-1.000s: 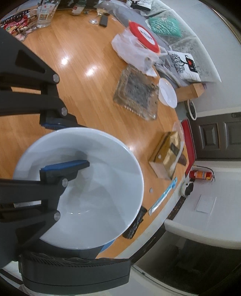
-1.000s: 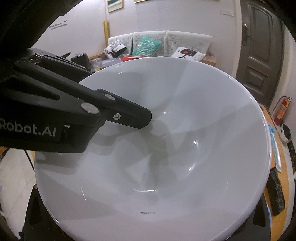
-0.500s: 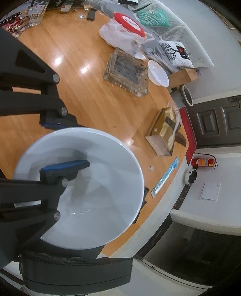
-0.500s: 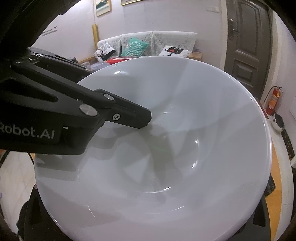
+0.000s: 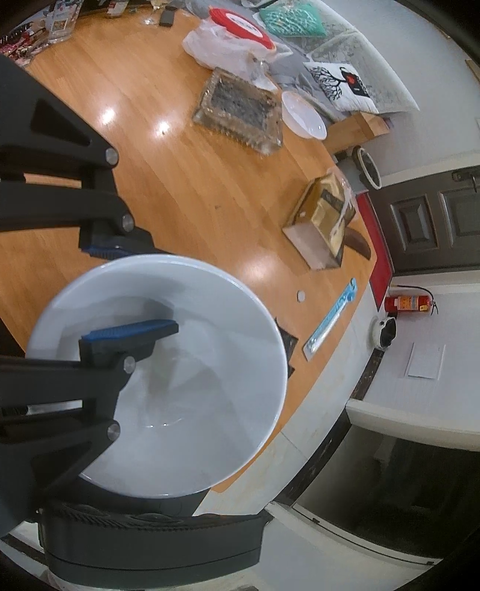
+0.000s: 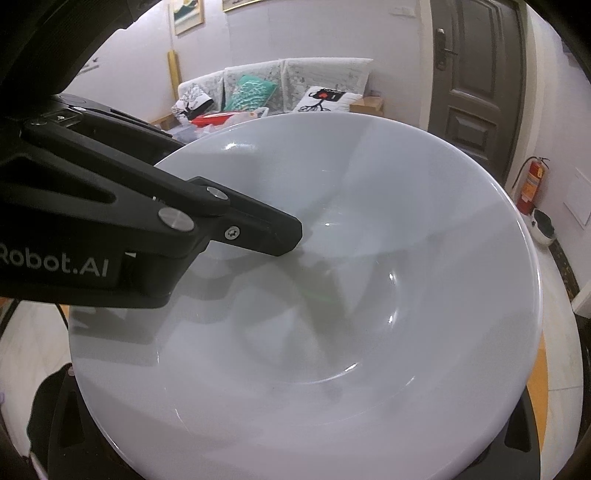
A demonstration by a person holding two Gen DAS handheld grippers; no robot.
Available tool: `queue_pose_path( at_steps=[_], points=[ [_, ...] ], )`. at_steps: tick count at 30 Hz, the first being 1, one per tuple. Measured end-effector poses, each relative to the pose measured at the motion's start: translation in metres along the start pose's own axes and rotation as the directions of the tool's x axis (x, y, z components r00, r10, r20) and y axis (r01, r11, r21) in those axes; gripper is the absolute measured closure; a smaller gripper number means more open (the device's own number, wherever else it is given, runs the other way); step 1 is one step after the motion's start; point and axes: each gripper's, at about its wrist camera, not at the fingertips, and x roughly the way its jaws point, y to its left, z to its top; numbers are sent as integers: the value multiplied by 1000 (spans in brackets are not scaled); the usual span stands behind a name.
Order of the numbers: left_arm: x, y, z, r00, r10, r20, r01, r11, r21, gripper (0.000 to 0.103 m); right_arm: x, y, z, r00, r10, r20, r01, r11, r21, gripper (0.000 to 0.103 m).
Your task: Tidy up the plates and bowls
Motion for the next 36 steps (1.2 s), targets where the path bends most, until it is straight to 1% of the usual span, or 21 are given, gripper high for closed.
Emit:
queue_pose_path(
  at_steps=[6,16,26,32,36],
  points=[
    [9,-16,4,1000,-21,-12,21,1000,11,78,-6,-12,-10,1000,-13,-16,13,1000,15,2],
    [27,-32,4,998,-49,-39,49,999,10,78,-7,-26,-23,999,-16,-51,17,999,32,1],
    [45,-34,0,995,-70,-71,70,998,-2,78,0,-33,-32,995,-8,-96,11,999,36,1],
    [51,-32,-2,993,-75,-89,75,997,-6,78,9,-33,-31,992,-1,-124,5,1000,30,1],
    [54,-32,-2,994,-75,-85,75,997,-5,78,11,-35,-31,992,-4,-127,8,1000,26,1]
  ],
)
